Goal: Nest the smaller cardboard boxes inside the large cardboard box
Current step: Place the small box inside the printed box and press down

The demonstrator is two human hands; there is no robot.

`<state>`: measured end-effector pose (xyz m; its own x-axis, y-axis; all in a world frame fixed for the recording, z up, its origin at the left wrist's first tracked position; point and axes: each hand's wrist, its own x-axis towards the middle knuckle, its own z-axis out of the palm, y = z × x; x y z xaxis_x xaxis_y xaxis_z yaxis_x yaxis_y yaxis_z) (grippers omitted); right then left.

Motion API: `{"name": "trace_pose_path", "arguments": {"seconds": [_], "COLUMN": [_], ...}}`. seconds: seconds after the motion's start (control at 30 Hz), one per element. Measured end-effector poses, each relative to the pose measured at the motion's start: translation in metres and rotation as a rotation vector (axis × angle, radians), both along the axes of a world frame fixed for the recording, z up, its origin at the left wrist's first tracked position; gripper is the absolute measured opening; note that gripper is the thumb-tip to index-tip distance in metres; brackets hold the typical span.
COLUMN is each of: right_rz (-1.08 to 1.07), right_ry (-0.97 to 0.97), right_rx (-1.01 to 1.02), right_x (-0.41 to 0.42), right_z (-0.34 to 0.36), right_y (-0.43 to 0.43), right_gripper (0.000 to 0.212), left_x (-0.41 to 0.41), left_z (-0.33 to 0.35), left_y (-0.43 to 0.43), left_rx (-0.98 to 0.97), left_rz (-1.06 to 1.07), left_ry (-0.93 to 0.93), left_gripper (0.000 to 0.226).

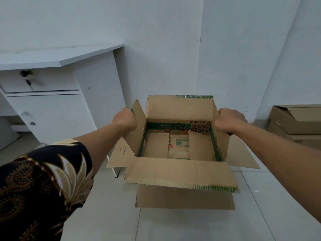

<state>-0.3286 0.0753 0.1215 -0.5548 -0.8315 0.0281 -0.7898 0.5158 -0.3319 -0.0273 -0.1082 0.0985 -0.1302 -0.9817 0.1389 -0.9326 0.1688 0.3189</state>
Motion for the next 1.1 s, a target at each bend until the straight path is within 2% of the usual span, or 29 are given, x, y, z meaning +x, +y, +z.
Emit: {"name": "trace_pose_path", "arguments": {"seconds": [0.13, 0.27, 0.43, 0.8, 0.93, 1.1], "right_rz": [0.016, 0.065, 0.074, -0.028, -0.002, 0.032], "right_ry": [-0.011, 0.03, 0.076, 0.043, 0.063, 0.111], "right_rx": [0.041, 0.119, 0.079, 0.066, 0.088, 0.154], "right_x": [-0.022, -0.034, -0.047, -0.069, -0.062, -0.054], "right_z": [-0.011, -0.002, -0.005, -0.119, -0.144, -0.179], "right_y": [-0.045, -0.073, -0.083, -0.062, -0.072, -0.086], "right_gripper": [0.015, 0.015, 0.008, 0.028, 0.025, 0.016], "left_x": [-0.016, -0.02, -0.027, -0.05, -0.055, -0.06], "left_z": [-0.019, -0.011, -0.01, -0.105, -0.143, -0.162], "left_y": [-0.035, -0.056, -0.064, -0.037, -0.028, -0.029], "left_rx": [0.016, 0.043, 0.047, 0.108, 0.162, 0.095], "left_rz": [-0.026, -0.024, 0.007, 0.027, 0.029, -0.033], "left_ry": [-0.075, -0.104, -0.049, -0.019, 0.002, -0.176], "left_gripper": [0.007, 0.019, 0.013, 0.014, 0.022, 0.017]}}
